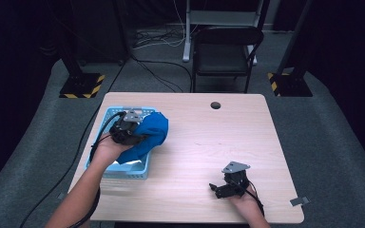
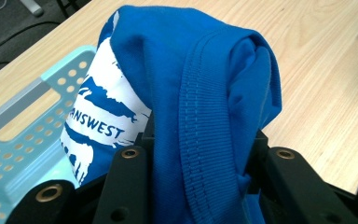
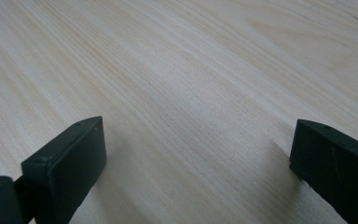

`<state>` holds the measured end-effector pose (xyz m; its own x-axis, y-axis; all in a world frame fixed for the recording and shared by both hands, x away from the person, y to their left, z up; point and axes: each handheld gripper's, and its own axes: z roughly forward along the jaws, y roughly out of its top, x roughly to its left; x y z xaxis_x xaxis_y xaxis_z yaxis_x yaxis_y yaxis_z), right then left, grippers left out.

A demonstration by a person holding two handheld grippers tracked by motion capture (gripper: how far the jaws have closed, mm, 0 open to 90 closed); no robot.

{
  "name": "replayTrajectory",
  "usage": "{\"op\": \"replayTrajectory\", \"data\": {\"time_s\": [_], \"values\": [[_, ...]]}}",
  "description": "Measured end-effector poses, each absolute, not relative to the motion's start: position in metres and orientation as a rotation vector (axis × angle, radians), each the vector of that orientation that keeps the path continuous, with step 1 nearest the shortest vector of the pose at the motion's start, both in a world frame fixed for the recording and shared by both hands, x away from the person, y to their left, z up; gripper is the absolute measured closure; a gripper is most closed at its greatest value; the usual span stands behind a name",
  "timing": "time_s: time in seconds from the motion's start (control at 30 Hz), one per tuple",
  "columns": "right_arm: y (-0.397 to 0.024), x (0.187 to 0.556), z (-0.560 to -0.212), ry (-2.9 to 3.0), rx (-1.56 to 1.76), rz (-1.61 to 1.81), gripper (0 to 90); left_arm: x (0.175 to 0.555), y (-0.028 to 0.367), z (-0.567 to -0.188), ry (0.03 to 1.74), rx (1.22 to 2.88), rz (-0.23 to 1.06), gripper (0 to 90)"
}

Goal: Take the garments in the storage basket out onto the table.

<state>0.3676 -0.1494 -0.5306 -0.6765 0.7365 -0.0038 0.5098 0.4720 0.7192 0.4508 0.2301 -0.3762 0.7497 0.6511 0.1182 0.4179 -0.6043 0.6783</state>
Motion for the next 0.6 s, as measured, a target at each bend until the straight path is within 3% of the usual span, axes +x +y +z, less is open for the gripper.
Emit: {"op": "replayTrajectory", "data": {"time_s": [0.6], "values": [[-0.149,0.367,-0.531,2.413,1.055,1.021,2.8,0.448,0.198,-0.375,0.729,2.288,0.454,64.7]]}}
